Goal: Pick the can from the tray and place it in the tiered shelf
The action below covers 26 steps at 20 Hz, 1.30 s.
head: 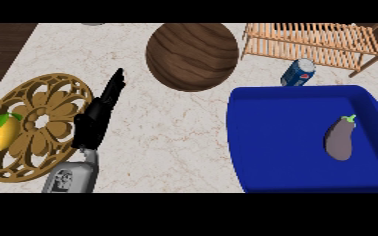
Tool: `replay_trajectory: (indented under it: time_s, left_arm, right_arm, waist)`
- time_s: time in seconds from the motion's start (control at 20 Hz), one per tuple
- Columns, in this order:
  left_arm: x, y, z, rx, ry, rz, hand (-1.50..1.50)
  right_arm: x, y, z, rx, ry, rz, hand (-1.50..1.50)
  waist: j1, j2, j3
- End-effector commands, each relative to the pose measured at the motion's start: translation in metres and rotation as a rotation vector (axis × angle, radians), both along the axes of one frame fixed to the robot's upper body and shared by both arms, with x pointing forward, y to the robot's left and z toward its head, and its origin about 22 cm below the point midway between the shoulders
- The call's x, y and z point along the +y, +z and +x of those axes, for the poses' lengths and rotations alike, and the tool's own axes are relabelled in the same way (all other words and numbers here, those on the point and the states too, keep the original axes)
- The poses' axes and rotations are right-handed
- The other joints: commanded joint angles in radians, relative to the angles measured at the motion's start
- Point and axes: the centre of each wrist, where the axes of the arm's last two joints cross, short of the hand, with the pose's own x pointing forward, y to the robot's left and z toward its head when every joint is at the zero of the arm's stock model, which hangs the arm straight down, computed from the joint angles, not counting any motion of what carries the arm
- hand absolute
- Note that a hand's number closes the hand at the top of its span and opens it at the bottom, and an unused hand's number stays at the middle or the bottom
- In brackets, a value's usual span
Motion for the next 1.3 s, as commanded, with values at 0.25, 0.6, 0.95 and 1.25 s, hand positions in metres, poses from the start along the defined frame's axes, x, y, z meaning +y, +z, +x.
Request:
replay_trajectory:
  time_s: [0.25,0.6,0.95,1.25]
  left_arm:
    - [0.016,-0.005,0.002,0.005,0.013,0.008,0.0]
    - [0.017,0.0,-0.005,0.017,0.048,-0.012,0.0]
    - [0.013,-0.01,-0.014,0.012,0.055,-0.008,0.0]
    - [0.01,-0.01,-0.01,0.016,0.041,-0.014,0.0]
  right_arm:
    - [-0.028,0.074,-0.046,-0.306,-0.06,0.178,-1.5]
    - [-0.087,0.082,-0.107,-0.185,-0.167,0.325,-1.5]
    - [-0.131,0.082,-0.188,-0.023,-0.178,0.316,-1.5]
    - [-0.163,0.075,-0.266,0.027,-0.161,0.288,-1.5]
  waist:
    - [-0.016,-0.006,-0.001]
    - [-0.048,-0.019,0.0]
    - [-0.06,-0.018,0.001]
    - [-0.052,-0.011,0.001]
